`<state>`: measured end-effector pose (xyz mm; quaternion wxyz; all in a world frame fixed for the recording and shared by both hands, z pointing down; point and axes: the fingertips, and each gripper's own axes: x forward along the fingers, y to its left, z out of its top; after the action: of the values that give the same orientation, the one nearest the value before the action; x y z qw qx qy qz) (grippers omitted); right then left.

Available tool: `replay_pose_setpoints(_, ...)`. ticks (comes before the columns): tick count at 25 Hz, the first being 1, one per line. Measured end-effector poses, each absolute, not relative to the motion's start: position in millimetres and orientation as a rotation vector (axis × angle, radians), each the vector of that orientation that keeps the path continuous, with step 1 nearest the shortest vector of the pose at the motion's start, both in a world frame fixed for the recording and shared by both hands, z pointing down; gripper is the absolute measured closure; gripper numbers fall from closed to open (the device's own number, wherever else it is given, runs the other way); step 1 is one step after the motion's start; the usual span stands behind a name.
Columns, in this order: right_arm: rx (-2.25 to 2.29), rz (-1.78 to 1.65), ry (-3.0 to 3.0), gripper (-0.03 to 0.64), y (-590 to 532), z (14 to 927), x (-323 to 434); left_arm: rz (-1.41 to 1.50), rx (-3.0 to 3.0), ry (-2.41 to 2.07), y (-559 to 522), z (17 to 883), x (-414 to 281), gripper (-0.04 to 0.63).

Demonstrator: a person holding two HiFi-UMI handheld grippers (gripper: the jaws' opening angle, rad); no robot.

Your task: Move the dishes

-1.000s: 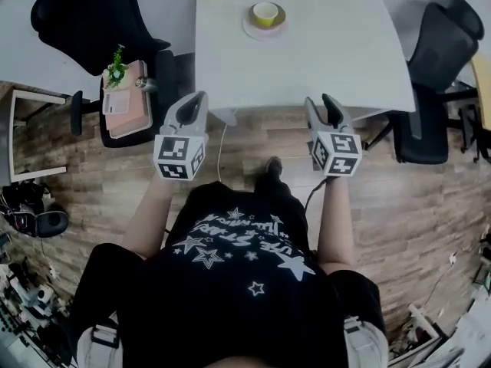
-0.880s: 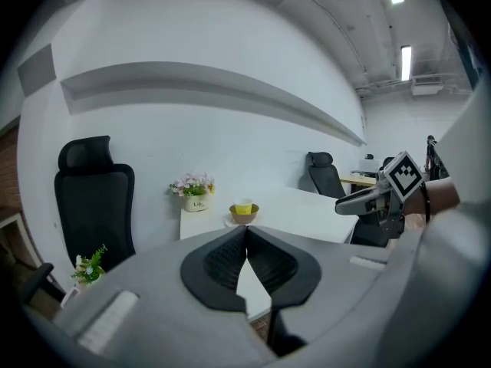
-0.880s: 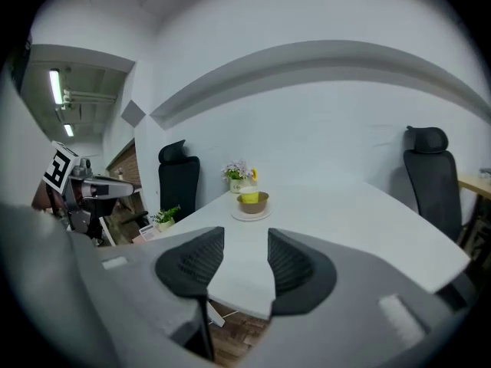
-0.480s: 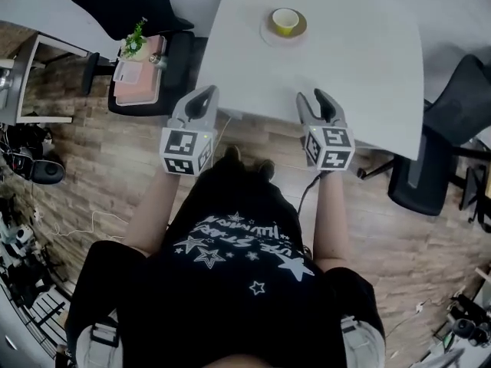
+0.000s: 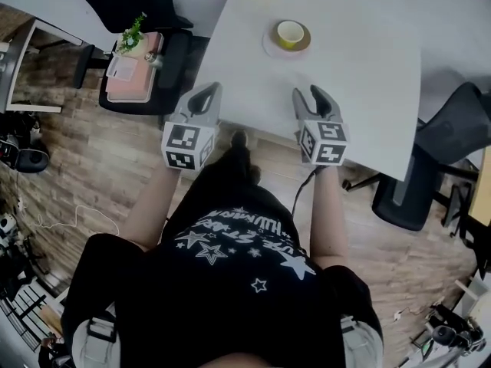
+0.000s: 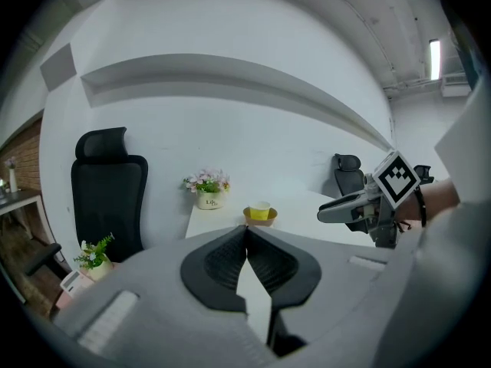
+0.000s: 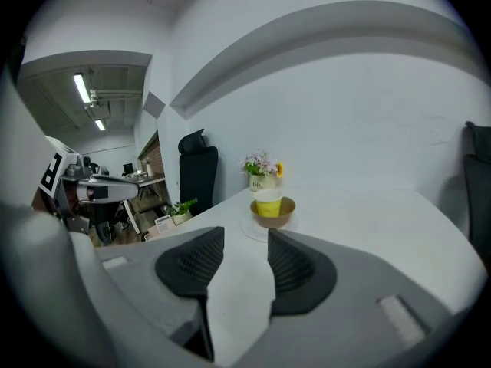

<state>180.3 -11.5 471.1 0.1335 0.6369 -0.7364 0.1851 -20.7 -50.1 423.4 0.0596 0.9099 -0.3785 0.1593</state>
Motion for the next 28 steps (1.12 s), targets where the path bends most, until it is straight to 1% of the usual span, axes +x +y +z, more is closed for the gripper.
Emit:
replay_pose_setpoints(1,1.844,0.540,-2.133,0.433,-20.1,470.9,181.7,0.485,2.755,-1.141,-57.2,424.7,-19.0,0.584)
replay_pose_setpoints(3,1.838,0.549,-2.127,0.388,-37.8,470.9,185.5,0.485,2.752,-1.135,-73.0,427.2,-14.7,0.584)
replay_pose_setpoints(6,1.829,0.556,-2.104,0.388,-64.2,471.4,190.4,0.475,2.757,-1.131,-99.2,427.4,-8.2,0.584)
replay_pose_setpoints(10,1.809,0.557,-2.069,0.351,-101.5,471.4,198.8,0.444,2.771,-1.110,-138.0,424.7,5.9,0.584)
replay_pose_setpoints(13,1.791,0.577,-2.045,0.342,-126.1,474.1,204.6,0.431,2.771,-1.096,-161.2,425.8,14.7,0.584)
replay_pose_setpoints(14,1.783,0.585,-2.037,0.317,-133.0,475.7,206.1,0.430,2.769,-1.093,-167.3,426.6,16.8,0.584)
replay_pose_setpoints(15,1.775,0.595,-2.030,0.316,-139.4,477.4,207.0,0.430,2.764,-1.090,-173.0,427.5,18.3,0.584)
replay_pose_setpoints(17,1.755,0.617,-2.013,0.290,-151.5,481.5,206.5,0.429,2.751,-1.085,-184.1,429.5,19.4,0.584)
replay_pose_setpoints(20,1.709,0.630,-1.978,0.287,-166.5,491.1,202.2,0.430,2.738,-1.081,-198.4,433.6,18.0,0.584)
replay_pose_setpoints(21,1.693,0.634,-1.964,0.268,-170.4,495.2,201.1,0.430,2.735,-1.081,-202.4,434.8,17.3,0.584)
replay_pose_setpoints(23,1.662,0.642,-1.935,0.262,-176.2,502.7,199.8,0.428,2.727,-1.081,-209.1,437.1,16.0,0.584)
replay_pose_setpoints(24,1.646,0.644,-1.922,0.249,-178.6,505.6,199.5,0.428,2.723,-1.079,-211.7,438.2,15.5,0.584)
replay_pose_setpoints(28,1.601,0.647,-1.872,0.247,-188.1,513.5,200.3,0.434,2.721,-1.070,-220.8,441.6,16.0,0.584)
